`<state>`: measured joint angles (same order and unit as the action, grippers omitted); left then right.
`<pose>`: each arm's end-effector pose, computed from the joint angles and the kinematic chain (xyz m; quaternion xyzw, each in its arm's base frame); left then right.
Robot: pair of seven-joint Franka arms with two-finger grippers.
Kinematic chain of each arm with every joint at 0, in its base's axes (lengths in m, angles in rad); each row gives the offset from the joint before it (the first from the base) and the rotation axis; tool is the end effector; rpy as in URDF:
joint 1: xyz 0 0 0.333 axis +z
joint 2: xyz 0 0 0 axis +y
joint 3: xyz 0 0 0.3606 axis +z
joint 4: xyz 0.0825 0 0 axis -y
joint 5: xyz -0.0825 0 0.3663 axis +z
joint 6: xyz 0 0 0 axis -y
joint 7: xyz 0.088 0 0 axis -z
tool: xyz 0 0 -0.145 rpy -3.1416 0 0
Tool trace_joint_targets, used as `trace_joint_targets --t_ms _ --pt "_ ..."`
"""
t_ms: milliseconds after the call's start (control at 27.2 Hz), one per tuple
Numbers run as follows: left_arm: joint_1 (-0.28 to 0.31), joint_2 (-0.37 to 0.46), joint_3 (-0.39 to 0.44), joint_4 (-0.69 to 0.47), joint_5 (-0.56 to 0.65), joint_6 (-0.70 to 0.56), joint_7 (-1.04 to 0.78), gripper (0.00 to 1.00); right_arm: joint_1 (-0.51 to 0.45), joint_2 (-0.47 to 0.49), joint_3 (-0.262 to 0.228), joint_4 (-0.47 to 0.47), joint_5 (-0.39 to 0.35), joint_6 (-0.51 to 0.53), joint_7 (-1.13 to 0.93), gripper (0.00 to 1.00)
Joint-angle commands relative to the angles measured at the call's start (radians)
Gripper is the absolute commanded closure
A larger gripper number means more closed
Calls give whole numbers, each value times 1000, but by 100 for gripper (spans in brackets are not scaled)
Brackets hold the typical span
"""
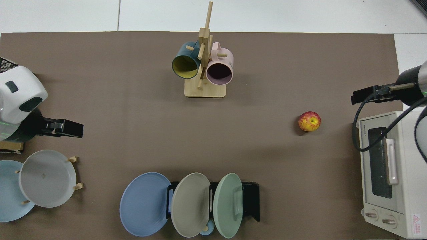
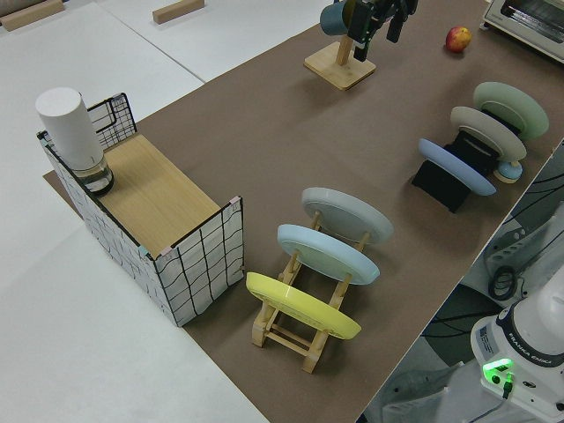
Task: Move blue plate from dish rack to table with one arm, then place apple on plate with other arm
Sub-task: 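Move the left gripper toward the dish rack holding the blue plate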
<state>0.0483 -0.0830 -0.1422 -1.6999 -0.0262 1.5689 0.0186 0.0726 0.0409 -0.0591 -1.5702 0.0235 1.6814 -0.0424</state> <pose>0.5004 -0.0540 0.6152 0.9981 -0.0555 -0.0247 0.0063 0.5643 0.0115 0.6192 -0.9990 -0.0271 -0.0353 0.0100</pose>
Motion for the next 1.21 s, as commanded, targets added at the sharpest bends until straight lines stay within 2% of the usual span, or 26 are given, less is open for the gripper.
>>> trace_joint_targets --t_ms 0,771,1029,1176 --pt "10 -29 3 -33 -17 14 23 0 -8 -3 5 1 9 6 10 0" --pt "10 -37 1 -32 -12 -17 -2 0 -8 -3 5 1 9 6 10 0" --pt "1 -102 0 -138 -32 8 -2 0 -8 -3 5 1 9 6 10 0" --pt "-10 -182 -17 -272 -40 74 -3 0 -8 -3 5 1 9 6 10 0"
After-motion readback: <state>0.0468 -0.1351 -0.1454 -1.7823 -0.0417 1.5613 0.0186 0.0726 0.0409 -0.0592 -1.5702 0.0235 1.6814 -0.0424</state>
